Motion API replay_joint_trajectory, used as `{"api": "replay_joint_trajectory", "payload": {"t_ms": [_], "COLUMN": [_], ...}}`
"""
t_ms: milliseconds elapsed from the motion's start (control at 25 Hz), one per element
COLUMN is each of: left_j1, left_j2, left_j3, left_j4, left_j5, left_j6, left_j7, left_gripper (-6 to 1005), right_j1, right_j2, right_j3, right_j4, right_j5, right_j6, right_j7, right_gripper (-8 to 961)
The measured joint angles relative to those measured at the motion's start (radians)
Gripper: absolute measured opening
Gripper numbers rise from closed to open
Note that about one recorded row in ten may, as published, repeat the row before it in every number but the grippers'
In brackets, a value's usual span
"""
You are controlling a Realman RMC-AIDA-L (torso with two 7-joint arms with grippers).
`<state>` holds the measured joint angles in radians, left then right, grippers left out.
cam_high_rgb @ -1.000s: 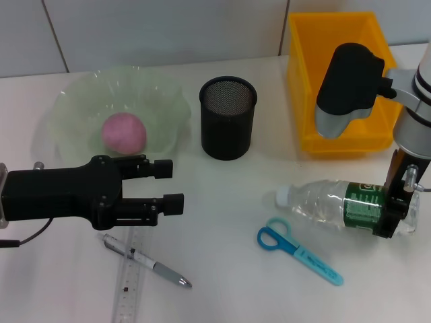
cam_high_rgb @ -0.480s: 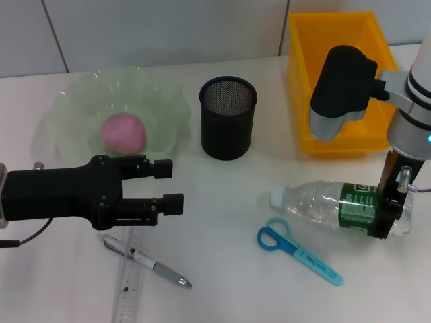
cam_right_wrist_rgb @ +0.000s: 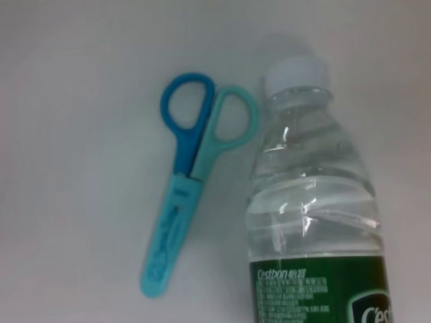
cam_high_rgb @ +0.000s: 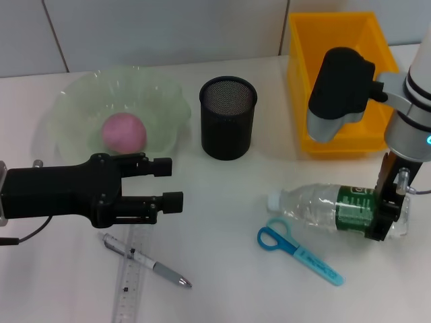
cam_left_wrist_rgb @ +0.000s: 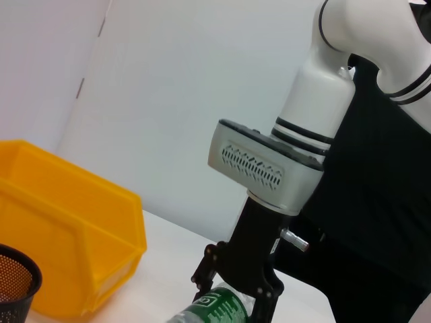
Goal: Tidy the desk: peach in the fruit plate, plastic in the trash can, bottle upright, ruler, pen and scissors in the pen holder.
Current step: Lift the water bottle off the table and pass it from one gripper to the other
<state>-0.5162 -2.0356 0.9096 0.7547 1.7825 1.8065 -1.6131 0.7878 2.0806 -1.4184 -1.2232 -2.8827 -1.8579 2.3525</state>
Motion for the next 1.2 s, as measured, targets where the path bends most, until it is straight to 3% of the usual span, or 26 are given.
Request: {"api": "replay_joint_trajectory", "payload": {"t_ms": [1200], "left_j1": [-0.008], "left_j2": [0.003], "left_j3": [-0.001], "left_j4": [0.000], "left_j5": [0.000], "left_j6": [-0.001], "left_j7": [0.001], "left_gripper": [783], "right_j1": [-0.001], "right_j2": [0.002], "right_j3": [-0.034], "right_j4": [0.000], "right_j5": [-0.006], "right_j6": [0.001], "right_j7": [0.026], "right_gripper": [764]}}
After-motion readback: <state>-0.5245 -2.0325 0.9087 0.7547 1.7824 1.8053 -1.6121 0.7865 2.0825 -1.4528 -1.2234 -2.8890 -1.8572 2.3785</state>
